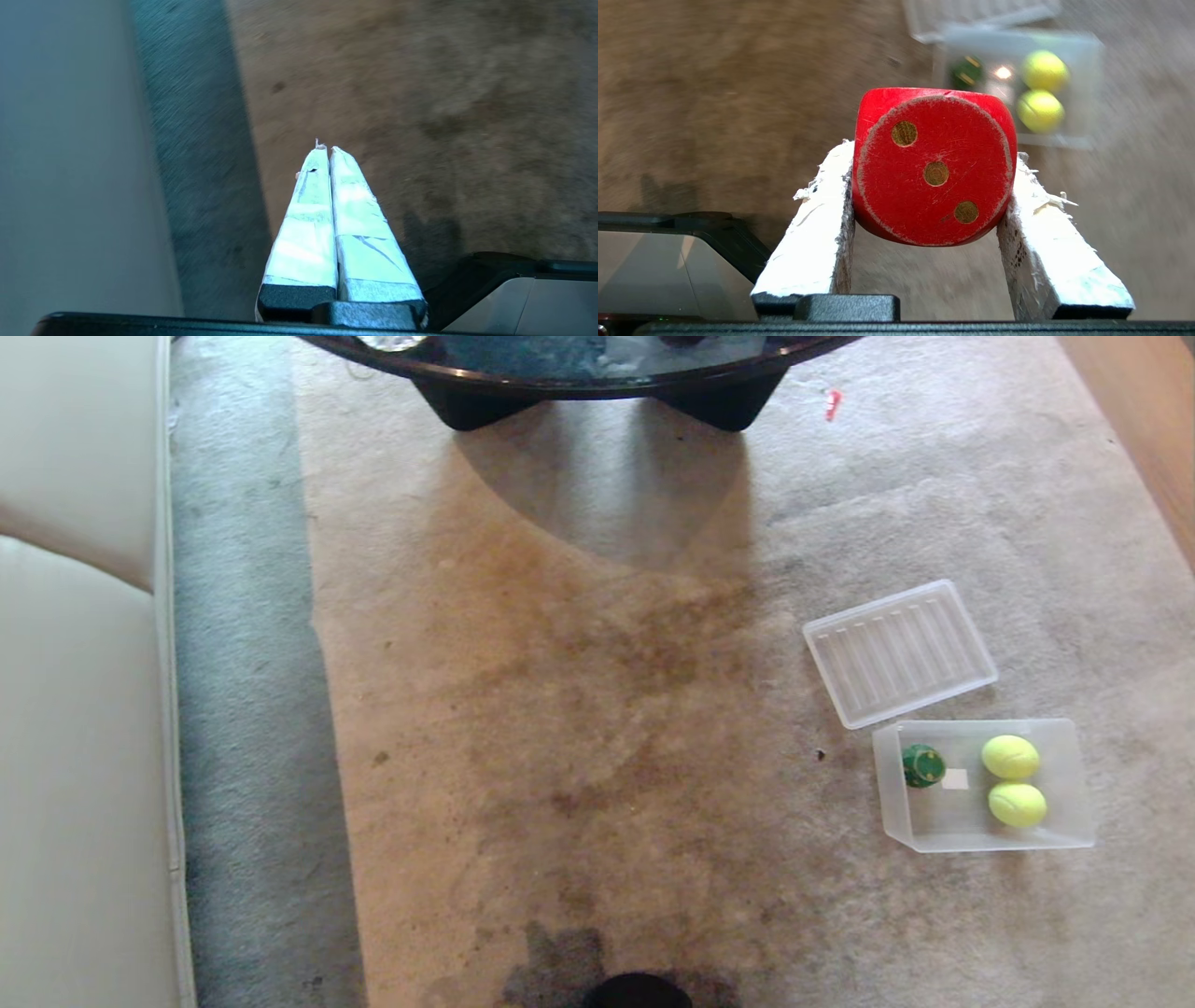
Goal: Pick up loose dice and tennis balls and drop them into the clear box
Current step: Put the toys in the box
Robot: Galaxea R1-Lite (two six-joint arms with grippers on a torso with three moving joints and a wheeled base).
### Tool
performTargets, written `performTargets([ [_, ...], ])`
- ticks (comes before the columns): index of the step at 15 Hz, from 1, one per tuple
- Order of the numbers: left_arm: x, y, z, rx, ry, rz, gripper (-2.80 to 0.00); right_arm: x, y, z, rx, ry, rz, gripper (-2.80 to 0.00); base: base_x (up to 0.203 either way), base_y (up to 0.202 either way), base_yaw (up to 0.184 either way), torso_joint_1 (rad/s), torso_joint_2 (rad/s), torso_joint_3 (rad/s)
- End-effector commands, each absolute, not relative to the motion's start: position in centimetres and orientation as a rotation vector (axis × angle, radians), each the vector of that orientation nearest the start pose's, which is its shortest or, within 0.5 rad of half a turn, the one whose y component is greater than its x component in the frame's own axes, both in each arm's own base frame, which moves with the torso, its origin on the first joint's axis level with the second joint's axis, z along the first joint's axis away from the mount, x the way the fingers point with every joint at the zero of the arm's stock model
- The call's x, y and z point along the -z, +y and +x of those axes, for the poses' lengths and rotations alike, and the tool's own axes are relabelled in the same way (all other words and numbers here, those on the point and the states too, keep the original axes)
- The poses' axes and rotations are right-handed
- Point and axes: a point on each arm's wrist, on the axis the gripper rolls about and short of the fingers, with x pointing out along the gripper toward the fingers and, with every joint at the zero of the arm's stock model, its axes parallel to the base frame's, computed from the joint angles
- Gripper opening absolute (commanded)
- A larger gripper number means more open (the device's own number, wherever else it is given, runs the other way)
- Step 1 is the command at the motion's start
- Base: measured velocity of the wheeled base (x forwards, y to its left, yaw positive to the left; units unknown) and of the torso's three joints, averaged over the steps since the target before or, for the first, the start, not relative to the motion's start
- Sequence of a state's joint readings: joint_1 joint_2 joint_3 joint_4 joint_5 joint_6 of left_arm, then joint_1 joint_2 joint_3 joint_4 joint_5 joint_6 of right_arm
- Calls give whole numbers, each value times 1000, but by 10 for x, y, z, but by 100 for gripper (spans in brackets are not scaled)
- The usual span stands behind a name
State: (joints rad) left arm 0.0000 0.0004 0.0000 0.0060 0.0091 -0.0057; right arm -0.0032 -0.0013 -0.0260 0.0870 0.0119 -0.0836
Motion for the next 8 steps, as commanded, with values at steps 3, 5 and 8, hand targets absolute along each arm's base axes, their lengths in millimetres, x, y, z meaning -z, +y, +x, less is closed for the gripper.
performTargets([
  [3,-75,0,-23,-9,6,-6,-280,-74,0,-25,-12,59,-82,-280,0,11,-165,-1,0,0],
  [5,-75,0,-23,-9,6,-6,-280,-74,0,-25,-12,59,-82,-280,1,14,-166,0,2,-2],
  [8,-75,0,-23,-9,7,-6,-280,-74,0,-25,-12,59,-84,-280,4,13,-160,1,4,3],
])
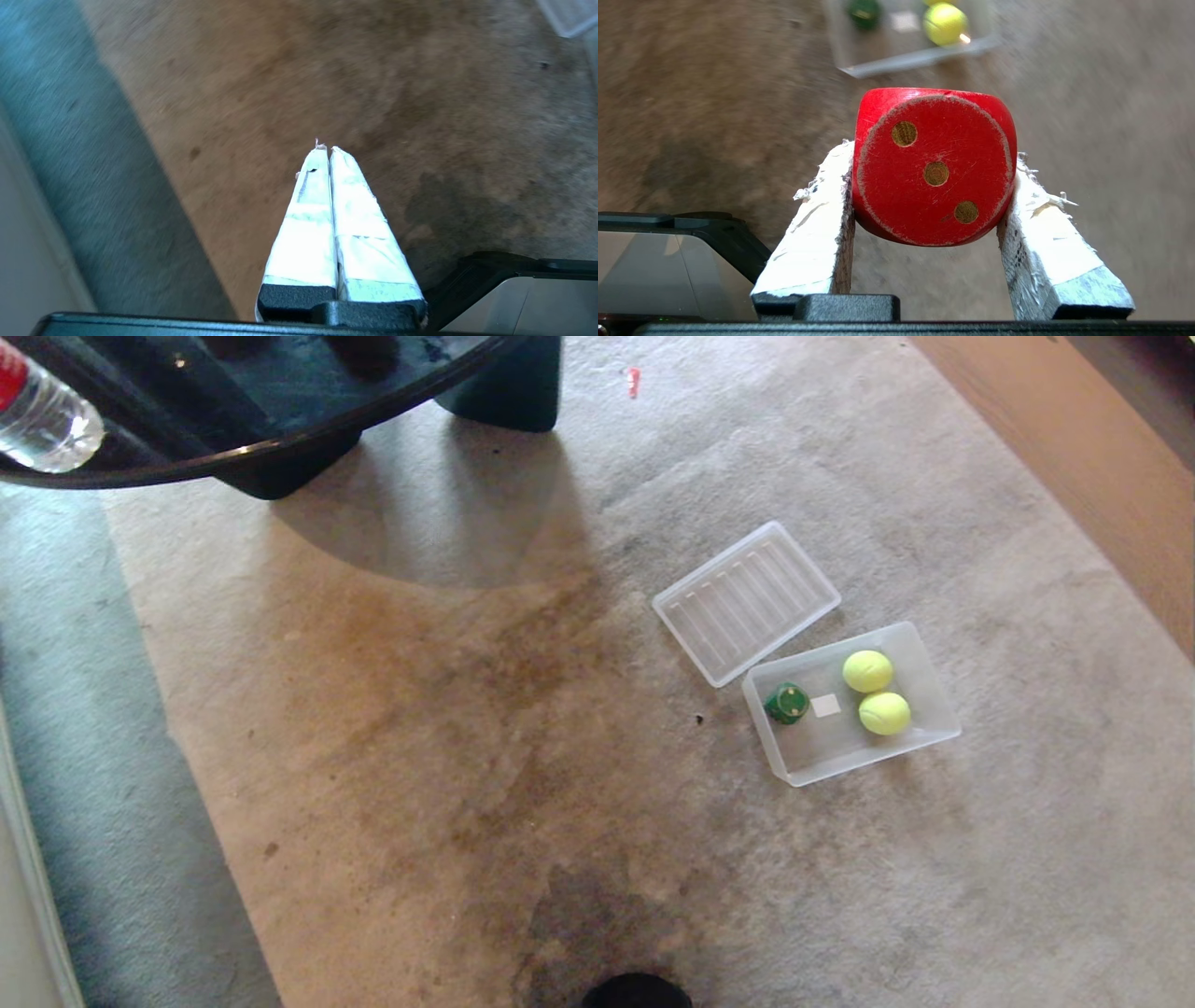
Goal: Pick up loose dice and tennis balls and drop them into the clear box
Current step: Put the toys in the box
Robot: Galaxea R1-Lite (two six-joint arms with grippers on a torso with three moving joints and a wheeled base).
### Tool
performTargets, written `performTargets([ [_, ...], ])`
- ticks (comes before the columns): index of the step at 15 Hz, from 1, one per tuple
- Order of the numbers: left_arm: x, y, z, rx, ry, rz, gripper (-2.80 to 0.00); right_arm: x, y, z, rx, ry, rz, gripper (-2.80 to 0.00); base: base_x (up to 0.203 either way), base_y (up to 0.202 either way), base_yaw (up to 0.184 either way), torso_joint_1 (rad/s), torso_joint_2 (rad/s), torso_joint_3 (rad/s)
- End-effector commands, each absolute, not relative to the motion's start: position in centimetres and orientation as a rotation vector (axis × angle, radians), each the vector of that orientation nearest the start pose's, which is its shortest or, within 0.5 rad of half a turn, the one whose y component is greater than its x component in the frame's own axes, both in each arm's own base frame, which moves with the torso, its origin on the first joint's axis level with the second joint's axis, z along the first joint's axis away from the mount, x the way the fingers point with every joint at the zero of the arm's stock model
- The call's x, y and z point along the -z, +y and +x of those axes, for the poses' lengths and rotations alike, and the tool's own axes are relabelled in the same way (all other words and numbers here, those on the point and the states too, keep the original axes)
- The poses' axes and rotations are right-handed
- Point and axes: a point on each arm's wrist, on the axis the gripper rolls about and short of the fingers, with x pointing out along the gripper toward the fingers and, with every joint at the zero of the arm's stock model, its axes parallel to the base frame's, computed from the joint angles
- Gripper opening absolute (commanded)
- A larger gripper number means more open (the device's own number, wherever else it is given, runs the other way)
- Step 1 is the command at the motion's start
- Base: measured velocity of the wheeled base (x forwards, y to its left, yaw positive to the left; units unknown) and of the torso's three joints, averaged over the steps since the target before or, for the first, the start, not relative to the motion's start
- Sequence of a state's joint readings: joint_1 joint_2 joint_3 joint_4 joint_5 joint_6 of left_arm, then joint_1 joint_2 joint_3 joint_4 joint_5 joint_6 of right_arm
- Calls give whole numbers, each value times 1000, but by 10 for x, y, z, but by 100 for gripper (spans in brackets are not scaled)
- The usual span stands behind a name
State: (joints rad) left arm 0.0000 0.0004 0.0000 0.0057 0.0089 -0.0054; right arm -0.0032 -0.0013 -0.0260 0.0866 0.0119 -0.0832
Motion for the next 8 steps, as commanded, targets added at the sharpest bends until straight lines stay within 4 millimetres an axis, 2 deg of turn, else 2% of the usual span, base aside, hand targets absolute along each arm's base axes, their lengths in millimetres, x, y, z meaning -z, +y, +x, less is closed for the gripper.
performTargets([
  [1,-75,0,-23,-9,6,-6,-280,-74,0,-25,-12,59,-84,-280,2,9,-132,7,10,2],
  [2,-75,0,-23,-9,7,-6,-280,-74,0,-25,-12,59,-84,-280,-1,4,-92,2,5,3],
  [8,-75,0,-23,-9,6,-6,-280,-74,0,-25,-12,59,-84,-280,0,0,0,0,0,0],
])
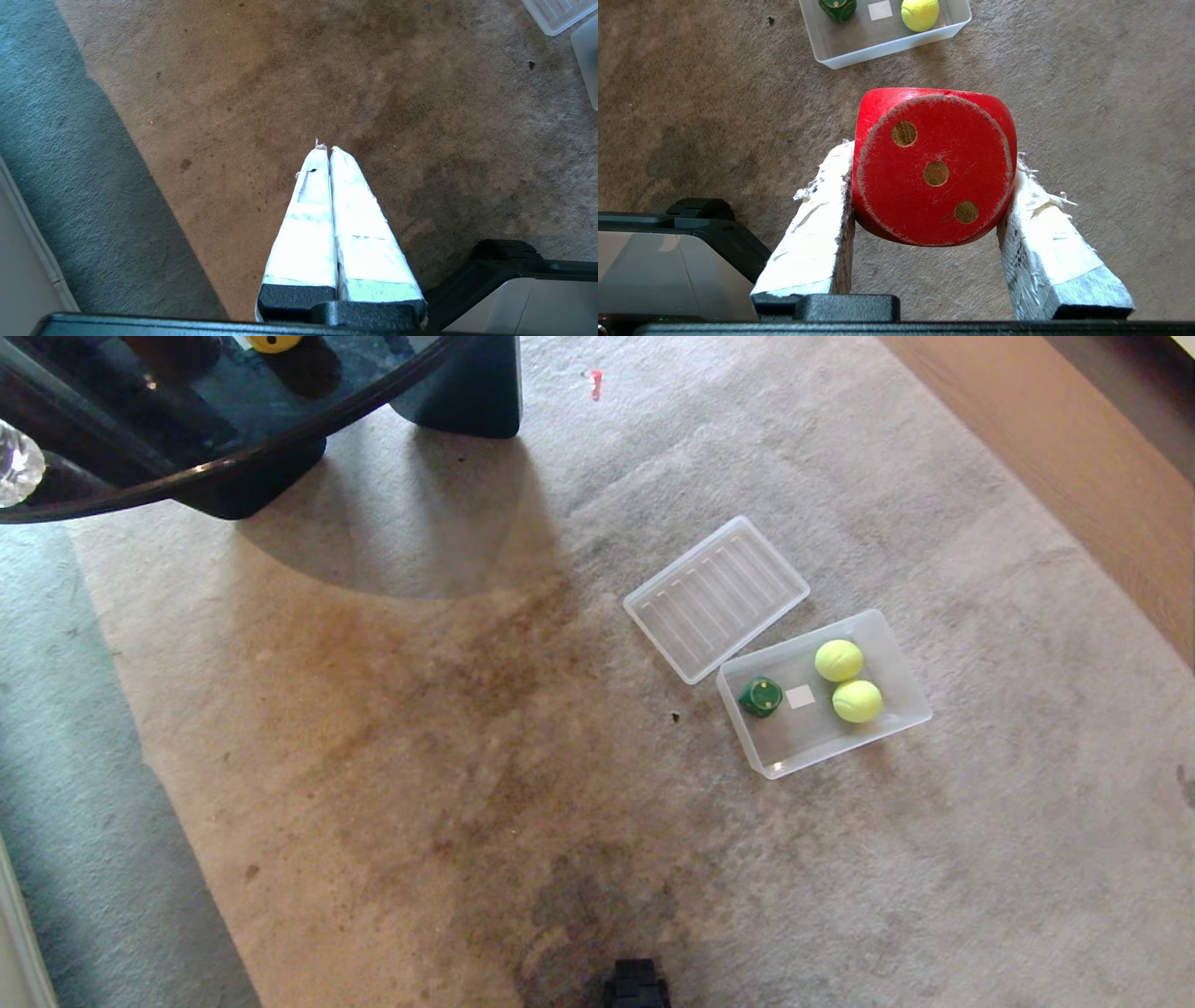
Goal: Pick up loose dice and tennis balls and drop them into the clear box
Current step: Put the toys in the box
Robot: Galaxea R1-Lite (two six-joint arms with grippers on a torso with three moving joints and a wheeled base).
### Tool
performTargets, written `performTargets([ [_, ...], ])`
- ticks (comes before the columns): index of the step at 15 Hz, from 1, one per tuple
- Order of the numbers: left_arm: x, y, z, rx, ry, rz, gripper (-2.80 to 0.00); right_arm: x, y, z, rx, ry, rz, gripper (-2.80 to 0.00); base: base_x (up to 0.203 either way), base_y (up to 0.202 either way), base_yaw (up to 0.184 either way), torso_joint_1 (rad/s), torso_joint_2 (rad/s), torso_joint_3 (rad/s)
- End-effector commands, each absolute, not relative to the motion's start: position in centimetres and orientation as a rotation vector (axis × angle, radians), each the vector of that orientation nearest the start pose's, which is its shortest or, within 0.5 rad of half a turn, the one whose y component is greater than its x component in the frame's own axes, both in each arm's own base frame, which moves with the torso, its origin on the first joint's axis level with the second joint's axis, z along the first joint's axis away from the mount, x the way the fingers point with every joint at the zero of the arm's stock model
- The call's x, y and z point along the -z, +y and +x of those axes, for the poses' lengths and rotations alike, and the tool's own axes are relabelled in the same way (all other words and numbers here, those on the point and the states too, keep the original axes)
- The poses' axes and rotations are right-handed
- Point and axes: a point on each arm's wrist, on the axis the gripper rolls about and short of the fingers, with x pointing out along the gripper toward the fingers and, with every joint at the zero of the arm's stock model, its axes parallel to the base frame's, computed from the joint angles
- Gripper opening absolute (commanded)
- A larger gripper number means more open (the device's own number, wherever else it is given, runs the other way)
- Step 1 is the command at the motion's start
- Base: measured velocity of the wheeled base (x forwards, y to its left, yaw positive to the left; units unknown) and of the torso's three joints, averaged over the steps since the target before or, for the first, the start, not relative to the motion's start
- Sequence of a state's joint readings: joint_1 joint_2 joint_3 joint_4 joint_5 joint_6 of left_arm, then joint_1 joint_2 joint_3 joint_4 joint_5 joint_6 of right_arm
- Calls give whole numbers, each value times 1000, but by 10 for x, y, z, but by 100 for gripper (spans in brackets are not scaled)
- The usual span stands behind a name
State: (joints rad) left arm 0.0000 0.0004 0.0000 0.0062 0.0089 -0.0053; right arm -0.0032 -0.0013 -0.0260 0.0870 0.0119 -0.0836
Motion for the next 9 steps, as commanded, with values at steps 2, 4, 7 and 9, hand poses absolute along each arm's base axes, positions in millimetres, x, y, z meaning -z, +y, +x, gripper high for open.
performTargets([
  [2,-75,0,-23,-9,6,-6,-280,-74,0,-25,-12,61,-81,-280,0,0,0,0,0,0],
  [4,-74,0,-23,-9,8,-6,-280,-74,0,-25,-12,59,-78,-280,0,0,0,0,0,0],
  [7,-74,0,-23,-9,7,-6,-280,-74,0,-25,-15,60,-83,-280,0,0,0,0,0,0],
  [9,-75,0,-23,-9,6,-6,-280,-76,0,-26,-10,50,-74,-280,0,0,0,0,0,0],
])
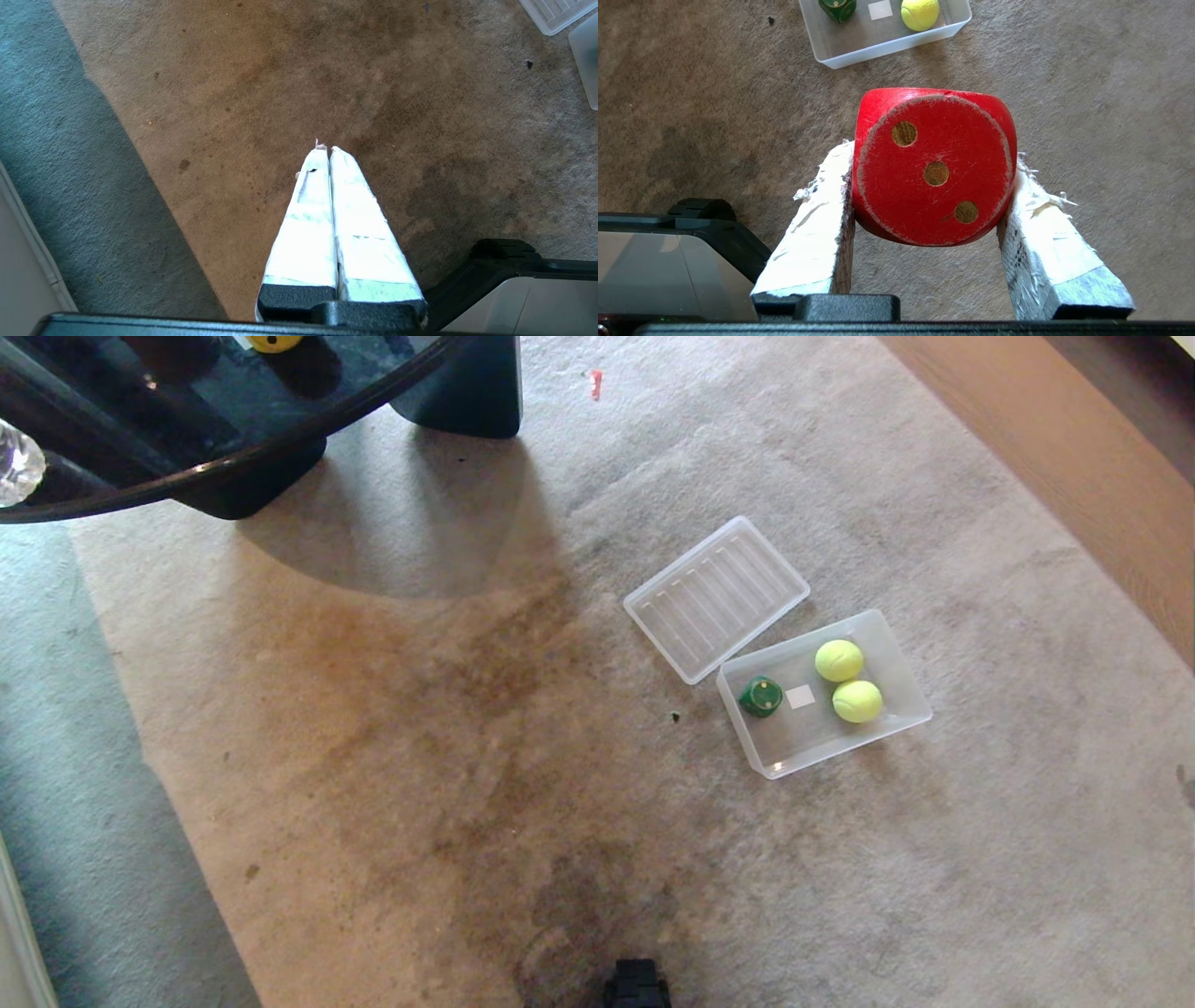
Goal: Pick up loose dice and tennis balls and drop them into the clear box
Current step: Put the toys in the box
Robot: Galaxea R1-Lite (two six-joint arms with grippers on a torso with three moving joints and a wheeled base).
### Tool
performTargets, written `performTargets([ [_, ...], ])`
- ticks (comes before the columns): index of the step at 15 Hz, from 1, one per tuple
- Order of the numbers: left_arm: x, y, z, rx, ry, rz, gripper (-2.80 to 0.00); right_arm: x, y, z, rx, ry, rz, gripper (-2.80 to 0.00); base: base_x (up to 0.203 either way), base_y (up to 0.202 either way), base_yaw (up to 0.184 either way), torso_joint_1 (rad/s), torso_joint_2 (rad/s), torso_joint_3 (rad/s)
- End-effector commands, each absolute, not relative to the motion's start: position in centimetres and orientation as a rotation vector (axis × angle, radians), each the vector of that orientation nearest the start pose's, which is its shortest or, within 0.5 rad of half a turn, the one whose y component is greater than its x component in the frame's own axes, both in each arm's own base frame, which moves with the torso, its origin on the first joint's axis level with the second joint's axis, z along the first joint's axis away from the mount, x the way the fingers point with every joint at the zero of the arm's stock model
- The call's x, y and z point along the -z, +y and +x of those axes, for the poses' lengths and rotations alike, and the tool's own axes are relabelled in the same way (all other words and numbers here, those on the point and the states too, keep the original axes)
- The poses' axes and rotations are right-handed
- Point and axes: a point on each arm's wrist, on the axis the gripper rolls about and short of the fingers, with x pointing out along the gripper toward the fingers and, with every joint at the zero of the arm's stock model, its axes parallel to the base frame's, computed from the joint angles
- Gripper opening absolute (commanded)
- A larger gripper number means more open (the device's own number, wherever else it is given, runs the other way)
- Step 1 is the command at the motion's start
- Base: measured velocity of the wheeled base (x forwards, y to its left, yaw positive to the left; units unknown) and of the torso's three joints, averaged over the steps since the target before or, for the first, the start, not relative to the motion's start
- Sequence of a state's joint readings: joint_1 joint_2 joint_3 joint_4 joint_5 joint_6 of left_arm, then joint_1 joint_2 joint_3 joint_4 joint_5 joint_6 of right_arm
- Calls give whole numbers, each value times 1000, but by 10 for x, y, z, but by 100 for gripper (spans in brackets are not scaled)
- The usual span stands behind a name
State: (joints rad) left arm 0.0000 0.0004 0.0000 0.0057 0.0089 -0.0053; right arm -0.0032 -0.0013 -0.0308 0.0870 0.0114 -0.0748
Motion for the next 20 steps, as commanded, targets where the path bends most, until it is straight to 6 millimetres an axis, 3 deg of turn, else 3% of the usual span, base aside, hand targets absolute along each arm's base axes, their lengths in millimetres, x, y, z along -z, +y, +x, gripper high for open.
performTargets([
  [1,-75,0,-23,-9,6,-6,-280,-84,0,-28,-9,37,-69,-280,0,0,0,0,0,0],
  [4,-75,0,-23,-9,6,-6,-280,-131,0,-27,-5,78,-21,-280,0,0,0,0,0,0],
  [6,-74,0,-23,-9,8,-6,-280,-158,0,-10,1,189,57,-280,0,0,0,0,0,0],
  [8,-74,0,-23,-9,8,-6,-280,-177,0,26,12,319,118,-280,0,0,0,0,0,0],
  [11,-75,0,-23,-9,6,-6,-280,-190,0,94,25,413,169,-280,0,0,0,0,0,0],
  [13,-75,0,-23,-9,7,-6,-280,-185,1,147,28,427,188,-280,0,0,0,0,0,0],
  [16,-75,0,-23,-9,6,-6,-280,-156,1,225,27,437,205,-280,0,0,0,0,0,0],
  [20,-75,0,-23,-9,6,-6,-280,-126,5,308,3,320,218,-280,0,0,0,0,0,0],
])
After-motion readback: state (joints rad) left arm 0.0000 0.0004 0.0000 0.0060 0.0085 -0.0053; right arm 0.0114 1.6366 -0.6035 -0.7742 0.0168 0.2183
